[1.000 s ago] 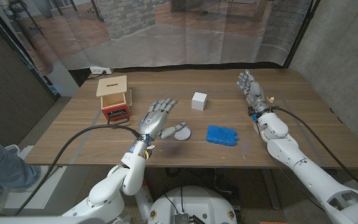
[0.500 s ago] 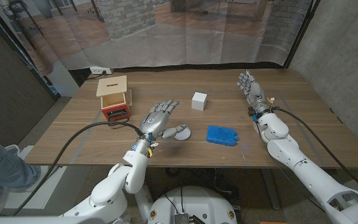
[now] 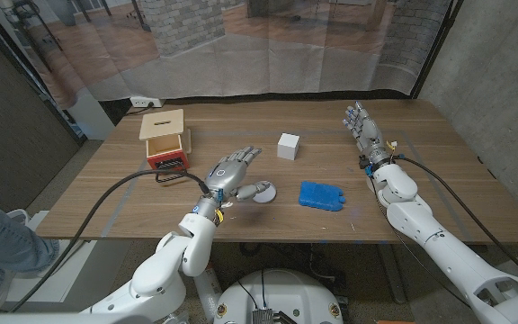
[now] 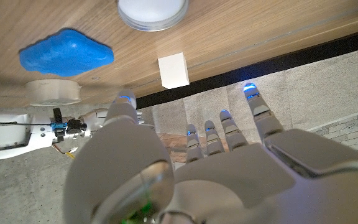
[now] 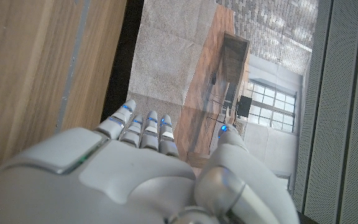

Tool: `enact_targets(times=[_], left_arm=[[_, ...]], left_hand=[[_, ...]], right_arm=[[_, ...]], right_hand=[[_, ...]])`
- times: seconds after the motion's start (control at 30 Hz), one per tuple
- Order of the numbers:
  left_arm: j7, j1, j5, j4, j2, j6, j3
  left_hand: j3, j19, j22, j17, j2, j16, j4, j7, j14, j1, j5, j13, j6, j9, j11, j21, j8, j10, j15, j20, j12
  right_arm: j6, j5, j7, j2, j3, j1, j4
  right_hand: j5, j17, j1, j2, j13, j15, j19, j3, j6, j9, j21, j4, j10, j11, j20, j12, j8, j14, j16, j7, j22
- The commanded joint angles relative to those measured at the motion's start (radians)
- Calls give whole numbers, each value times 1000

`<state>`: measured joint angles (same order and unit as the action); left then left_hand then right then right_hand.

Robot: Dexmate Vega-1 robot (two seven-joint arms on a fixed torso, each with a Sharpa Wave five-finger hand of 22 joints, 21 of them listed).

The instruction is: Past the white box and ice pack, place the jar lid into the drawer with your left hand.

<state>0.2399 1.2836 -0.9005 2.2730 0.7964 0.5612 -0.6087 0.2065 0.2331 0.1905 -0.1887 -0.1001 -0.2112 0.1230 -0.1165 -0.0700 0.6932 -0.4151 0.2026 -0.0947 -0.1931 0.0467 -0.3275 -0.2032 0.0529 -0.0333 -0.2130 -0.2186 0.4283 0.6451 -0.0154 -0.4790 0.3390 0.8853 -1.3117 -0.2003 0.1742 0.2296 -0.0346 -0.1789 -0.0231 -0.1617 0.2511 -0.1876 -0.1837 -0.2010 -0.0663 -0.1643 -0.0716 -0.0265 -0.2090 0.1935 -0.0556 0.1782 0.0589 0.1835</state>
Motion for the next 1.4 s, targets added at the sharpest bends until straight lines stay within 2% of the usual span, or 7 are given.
enact_targets(times=[0.03, 0.47, 0.87, 1.13, 1.4], left_arm=[[-140, -36, -110, 35, -10, 99, -50], [-213, -48, -201, 24, -39, 136, -73], [-323, -68, -305, 6, -82, 180, -106], [-417, -83, -365, -3, -106, 185, -120], [-462, -84, -406, -10, -127, 166, -126]], left_hand=[[-2, 18, 3, -4, 1, -4, 6, -6, -14, 18, 5, 3, -4, -5, 8, -7, -5, 2, 0, -1, -4], [-7, 37, 0, -5, -5, -2, 6, -7, -14, 22, 9, 4, -15, -5, 16, -8, -8, 7, -3, -4, -5], [-10, 46, -2, -6, -7, -2, 7, -8, -17, 25, 11, 4, -25, -5, 19, -7, -11, 9, -7, -5, -6], [-11, 51, -3, -7, -7, -2, 7, -7, -20, 29, 13, 5, -34, -5, 25, -5, -14, 12, -8, -5, -7], [-13, 55, -4, -7, -8, -2, 8, -4, -24, 33, 15, 5, -40, -5, 26, -2, -15, 18, -8, -5, -9]], right_arm=[[2, 4, 4, -6, -7, 11, -10], [5, 8, -2, 3, -5, 4, 7], [6, 11, -9, 6, -4, 0, 18], [8, 15, -9, 3, -8, 5, 15], [12, 20, -12, 1, -12, 12, 12]], right_hand=[[-4, 5, 6, -8, -4, 2, 2, -2, -4, -5, -2, -6, -10, 2, 8, -1, 1, -8, 6, -9, 3], [-4, 5, 5, -9, -4, 1, 2, -2, -5, -5, -2, -7, -10, 3, 10, -1, 1, -8, 5, -10, 3], [-4, 6, 5, -10, -4, 1, 2, -3, -4, -5, -2, -7, -12, 3, 11, -1, 1, -8, 5, -11, 3], [-4, 6, 5, -10, -4, 1, 2, -3, -4, -5, -2, -8, -11, 4, 13, -1, 1, -8, 5, -11, 3], [-4, 6, 4, -10, -4, 1, 1, -4, -4, -5, -3, -8, -12, 4, 13, -1, 1, -9, 6, -12, 3]])
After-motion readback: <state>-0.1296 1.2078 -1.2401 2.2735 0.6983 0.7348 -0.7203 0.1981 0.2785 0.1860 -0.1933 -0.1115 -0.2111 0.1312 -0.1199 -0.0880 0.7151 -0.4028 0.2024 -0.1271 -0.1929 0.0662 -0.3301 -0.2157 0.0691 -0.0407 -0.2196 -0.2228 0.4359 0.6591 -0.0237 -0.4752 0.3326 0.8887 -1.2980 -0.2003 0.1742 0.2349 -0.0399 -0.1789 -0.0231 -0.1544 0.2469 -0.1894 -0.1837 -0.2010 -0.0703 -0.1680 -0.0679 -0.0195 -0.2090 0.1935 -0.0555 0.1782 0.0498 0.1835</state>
